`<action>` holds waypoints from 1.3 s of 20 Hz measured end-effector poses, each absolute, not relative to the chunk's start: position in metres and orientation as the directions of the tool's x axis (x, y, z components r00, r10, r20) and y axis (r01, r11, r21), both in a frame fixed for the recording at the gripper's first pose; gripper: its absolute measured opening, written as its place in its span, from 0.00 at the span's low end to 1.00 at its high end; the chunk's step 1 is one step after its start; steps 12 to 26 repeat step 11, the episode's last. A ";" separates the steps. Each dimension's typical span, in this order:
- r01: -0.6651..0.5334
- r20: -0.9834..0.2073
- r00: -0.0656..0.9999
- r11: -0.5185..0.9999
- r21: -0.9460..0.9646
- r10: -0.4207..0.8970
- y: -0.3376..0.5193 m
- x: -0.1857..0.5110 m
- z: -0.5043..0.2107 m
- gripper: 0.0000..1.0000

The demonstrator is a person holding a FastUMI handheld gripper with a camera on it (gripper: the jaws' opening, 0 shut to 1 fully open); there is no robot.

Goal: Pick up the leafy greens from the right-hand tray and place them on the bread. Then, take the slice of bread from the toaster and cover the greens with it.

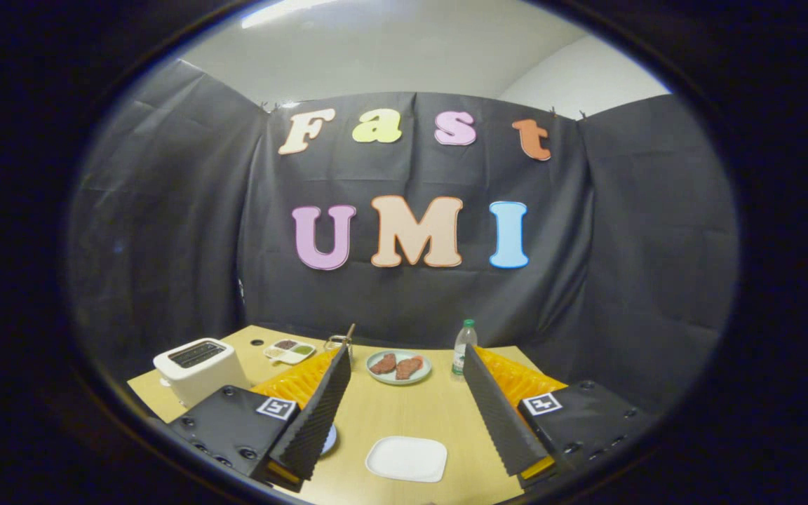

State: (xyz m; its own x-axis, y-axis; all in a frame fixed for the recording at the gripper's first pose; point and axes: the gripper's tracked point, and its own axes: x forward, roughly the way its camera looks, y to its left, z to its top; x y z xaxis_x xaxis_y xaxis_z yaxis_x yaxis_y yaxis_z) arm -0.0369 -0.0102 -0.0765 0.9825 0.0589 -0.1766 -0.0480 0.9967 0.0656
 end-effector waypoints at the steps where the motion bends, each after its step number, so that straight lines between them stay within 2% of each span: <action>1: -0.039 -0.172 0.984 0.996 0.076 0.052 -0.011 -0.041 -0.073 1.00; 10: 0.000 -0.123 0.992 0.996 0.089 0.011 -0.025 -0.045 -0.060 1.00; 26: 0.003 -0.124 0.992 0.997 0.083 0.007 -0.027 -0.044 -0.059 1.00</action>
